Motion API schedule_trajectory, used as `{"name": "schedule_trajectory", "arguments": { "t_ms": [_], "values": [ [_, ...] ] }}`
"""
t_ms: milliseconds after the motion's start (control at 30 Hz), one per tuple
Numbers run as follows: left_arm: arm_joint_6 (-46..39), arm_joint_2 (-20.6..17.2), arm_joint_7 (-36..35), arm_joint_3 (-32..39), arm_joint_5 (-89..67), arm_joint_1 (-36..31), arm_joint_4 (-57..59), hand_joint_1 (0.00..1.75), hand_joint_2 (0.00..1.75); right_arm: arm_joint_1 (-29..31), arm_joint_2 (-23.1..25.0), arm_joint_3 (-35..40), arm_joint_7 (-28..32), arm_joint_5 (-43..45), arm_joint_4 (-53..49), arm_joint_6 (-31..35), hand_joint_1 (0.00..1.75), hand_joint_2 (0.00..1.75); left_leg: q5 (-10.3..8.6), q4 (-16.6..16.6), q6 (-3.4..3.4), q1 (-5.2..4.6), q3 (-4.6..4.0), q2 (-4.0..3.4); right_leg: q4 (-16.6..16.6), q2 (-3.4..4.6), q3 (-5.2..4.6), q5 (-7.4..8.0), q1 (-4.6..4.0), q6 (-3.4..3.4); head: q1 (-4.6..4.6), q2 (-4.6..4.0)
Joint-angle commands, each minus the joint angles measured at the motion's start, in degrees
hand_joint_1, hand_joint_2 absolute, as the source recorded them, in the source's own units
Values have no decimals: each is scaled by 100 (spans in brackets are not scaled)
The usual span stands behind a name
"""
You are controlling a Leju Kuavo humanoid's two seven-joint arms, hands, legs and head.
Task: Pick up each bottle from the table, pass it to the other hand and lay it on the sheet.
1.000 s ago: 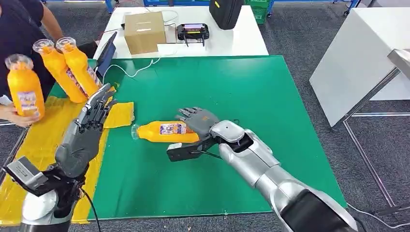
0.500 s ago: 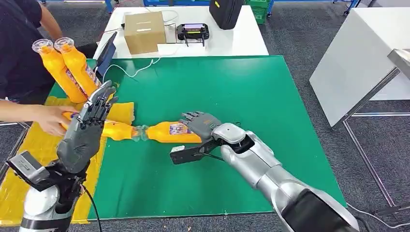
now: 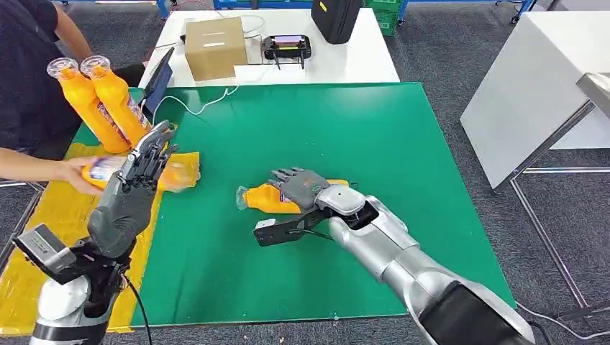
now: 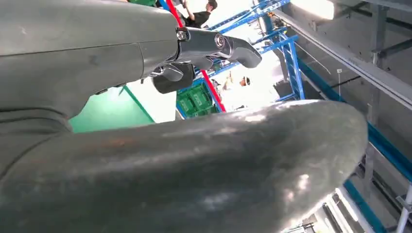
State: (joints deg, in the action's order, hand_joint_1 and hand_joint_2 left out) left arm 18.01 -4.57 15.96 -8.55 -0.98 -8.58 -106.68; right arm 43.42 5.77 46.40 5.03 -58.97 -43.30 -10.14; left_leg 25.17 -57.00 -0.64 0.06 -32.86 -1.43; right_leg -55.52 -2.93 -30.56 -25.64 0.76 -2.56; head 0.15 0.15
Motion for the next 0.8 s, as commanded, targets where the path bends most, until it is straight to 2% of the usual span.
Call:
{"name": "schedule_trajectory", "arguments": {
  "t_ms": [33, 367, 400, 467, 633, 800],
  "values": [
    [14, 42, -13, -121, 7, -254, 368, 0, 0, 350, -87, 192, 35, 6, 330, -47, 0, 175, -2, -4, 3, 2, -4, 14, -4, 8, -1, -1, -1, 6, 0, 0],
    [84, 110, 117, -80, 26, -248, 482, 0, 0, 348, -189, 413, -19, 71, 195, -139, 0, 175, -3, -5, 2, 2, -5, 16, -4, 6, -1, -1, 0, 5, 0, 0],
    [-9, 194, 48, -10, 10, -159, 470, 0, 0, 296, -499, 635, -254, -144, 33, -429, 0, 175, -3, -2, 1, 0, -4, 14, -3, 3, -1, -1, 1, 4, 0, 0],
    [-44, 194, 94, 5, -34, -54, 448, 0, 0, 63, -969, 577, -189, -139, -186, -325, 0, 175, -4, -2, 1, 0, -1, 24, 1, -1, 6, -2, 1, 4, 0, 0],
    [-51, 184, 92, 71, -43, -26, 425, 0, 0, -66, -1097, 540, -164, -196, -157, -260, 0, 175, -4, -5, 0, 3, 0, 54, 6, -8, 21, -3, 0, 7, 0, 0],
    [-20, 188, 73, 110, -23, -33, 443, 0, 0, -88, -1126, 495, -222, -227, -240, -277, 0, 175, -1, 0, 4, -5, -2, 12, 1, 12, 4, 2, 3, 5, 0, 0]
  ]
}}
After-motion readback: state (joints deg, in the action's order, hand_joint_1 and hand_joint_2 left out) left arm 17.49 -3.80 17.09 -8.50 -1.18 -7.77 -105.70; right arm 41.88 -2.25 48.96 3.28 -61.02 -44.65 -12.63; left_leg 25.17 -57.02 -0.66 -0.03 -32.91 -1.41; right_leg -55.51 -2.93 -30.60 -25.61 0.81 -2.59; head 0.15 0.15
